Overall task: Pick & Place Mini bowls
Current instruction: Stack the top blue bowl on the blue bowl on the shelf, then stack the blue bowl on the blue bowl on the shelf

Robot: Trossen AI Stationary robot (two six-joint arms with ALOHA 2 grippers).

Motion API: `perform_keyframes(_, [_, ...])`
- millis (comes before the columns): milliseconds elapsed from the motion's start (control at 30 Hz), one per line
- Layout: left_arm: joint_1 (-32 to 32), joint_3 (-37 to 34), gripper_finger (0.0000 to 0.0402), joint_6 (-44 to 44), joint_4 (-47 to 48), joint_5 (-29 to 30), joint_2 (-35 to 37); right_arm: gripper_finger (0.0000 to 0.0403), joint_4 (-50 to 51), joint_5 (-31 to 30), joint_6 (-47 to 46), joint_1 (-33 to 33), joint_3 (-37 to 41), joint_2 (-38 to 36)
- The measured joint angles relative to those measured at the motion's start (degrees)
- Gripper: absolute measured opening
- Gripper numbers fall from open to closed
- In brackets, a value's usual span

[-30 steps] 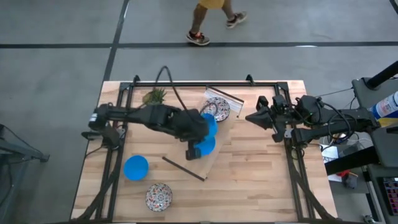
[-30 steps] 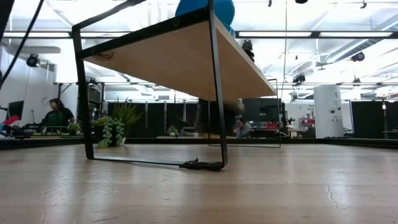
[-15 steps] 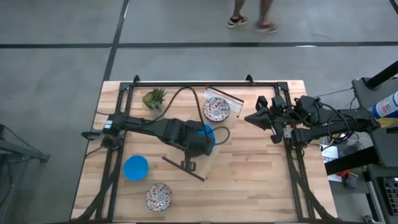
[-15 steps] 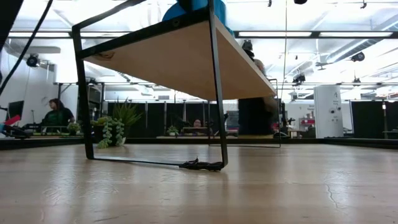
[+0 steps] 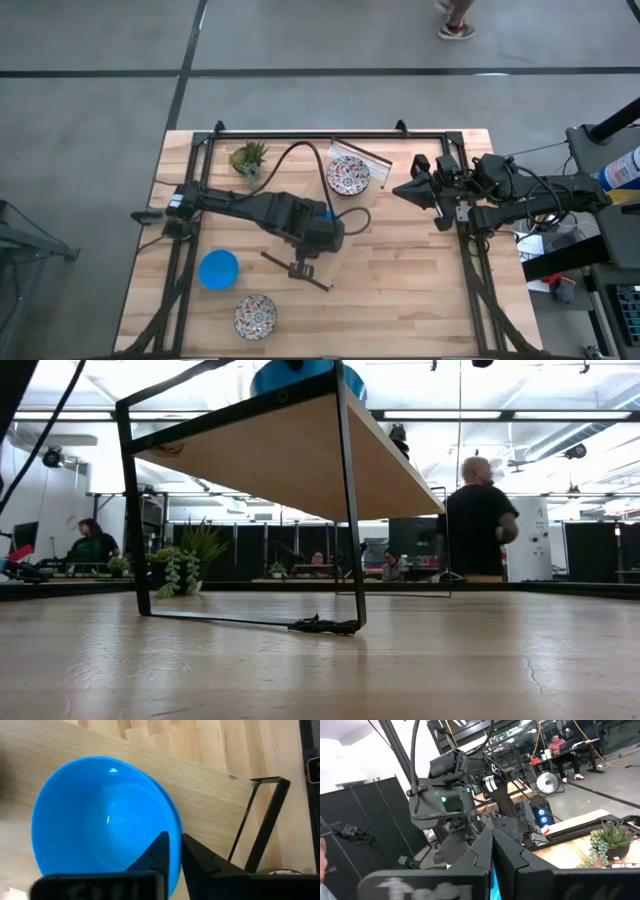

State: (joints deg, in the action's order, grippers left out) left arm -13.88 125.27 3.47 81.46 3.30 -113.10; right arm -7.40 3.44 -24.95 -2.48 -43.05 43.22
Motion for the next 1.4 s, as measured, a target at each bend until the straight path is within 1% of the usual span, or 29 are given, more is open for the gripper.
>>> perform_keyframes(67, [-0.01,0.0,0.0058,0.06,0.02,-0.02,0.0,0.0008,0.02,-0.02,0.41,0.0,0.0,0.0])
perform_keyframes(200, [0.01,0.09,0.0093,0.2,-0.2,3.17,0.04,0.0008,0.02,-0.02,0.93,0.0,0.0,0.0])
perform_keyframes(333, [0.03,1.61,0.0119,3.41,-0.44,4.23,0.36,0.0008,0.04,-0.02,0.92,0.0,0.0,0.0])
perform_keyframes(467, [0.01,4.23,0.0126,5.44,-0.37,4.21,0.72,0.0008,0.04,-0.01,0.94,0.0,0.0,0.0])
perform_keyframes(633, [0.06,4.85,0.0126,7.06,0.52,5.42,0.74,0.0008,0.07,-0.02,1.5,0.0,0.0,0.0])
perform_keyframes(800, [0.27,4.81,0.0126,16.55,8.84,5.67,0.74,0.0008,0.03,0.99,0.7,0.0,0.0,-0.07])
perform_keyframes(867, [0.13,4.26,0.0126,19.11,8.41,5.7,0.92,0.0008,0.02,2.23,-0.05,0.0,0.0,-0.07])
perform_keyframes(1033, [-1.3,1.52,0.0126,21.47,8.55,4.85,3.77,0.0008,-0.01,3.07,-0.36,-0.3,0.0,-0.09])
perform_keyframes(1167, [-1.21,-1.8,0.0126,27.45,8.48,4.22,7.61,0.0008,-0.04,3.15,-0.35,-0.42,0.0,-0.09])
perform_keyframes(1267, [-1.55,-6.44,0.0126,31.0,8.4,4.19,11.66,0.0008,0.0,3.13,-0.24,-0.39,0.0,-0.09])
perform_keyframes(1400, [-1.81,-16.16,0.0126,33.22,8.53,3.92,18.49,0.0008,0.0,3.13,0.39,-0.39,0.0,-0.09])
